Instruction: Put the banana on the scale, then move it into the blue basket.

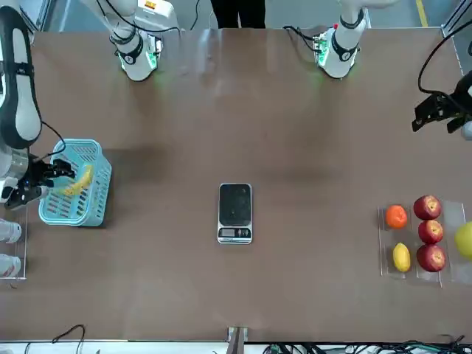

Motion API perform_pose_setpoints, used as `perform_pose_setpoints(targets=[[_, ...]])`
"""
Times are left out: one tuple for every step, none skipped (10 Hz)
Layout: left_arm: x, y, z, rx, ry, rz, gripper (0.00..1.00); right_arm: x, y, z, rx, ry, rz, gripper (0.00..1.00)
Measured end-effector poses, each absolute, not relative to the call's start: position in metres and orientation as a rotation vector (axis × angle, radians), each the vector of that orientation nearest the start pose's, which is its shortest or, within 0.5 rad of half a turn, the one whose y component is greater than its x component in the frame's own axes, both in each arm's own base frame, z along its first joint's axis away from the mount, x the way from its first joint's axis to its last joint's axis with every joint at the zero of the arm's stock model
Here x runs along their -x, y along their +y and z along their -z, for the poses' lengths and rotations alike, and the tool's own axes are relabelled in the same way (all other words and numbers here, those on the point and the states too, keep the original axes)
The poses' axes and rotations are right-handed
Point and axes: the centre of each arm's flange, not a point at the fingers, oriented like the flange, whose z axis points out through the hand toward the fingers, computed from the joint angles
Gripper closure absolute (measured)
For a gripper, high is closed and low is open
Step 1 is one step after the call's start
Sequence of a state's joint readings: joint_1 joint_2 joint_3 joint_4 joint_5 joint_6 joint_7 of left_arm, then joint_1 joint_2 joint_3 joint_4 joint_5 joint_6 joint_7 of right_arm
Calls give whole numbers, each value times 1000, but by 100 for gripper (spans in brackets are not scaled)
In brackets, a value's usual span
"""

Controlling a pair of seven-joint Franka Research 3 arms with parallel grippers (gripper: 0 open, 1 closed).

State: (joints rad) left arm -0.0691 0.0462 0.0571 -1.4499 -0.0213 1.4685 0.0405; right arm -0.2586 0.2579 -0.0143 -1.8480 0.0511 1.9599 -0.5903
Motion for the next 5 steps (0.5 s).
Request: perform_pose_setpoints(targets=[[-559,-10,-646,3159,85,-43,0,-589,-157,-387,3021,-448,-140,0],[-559,-9,-646,3159,84,-43,0,-599,-143,-407,3048,-411,-91,0],[-559,-9,-646,3159,83,-43,0,-609,-113,-432,3078,-334,-38,0],[-559,-9,-646,3159,82,-43,0,-615,-75,-457,3097,-255,6,0],[-559,-9,-646,3159,83,-43,0,-616,-41,-479,3109,-200,17,0]])
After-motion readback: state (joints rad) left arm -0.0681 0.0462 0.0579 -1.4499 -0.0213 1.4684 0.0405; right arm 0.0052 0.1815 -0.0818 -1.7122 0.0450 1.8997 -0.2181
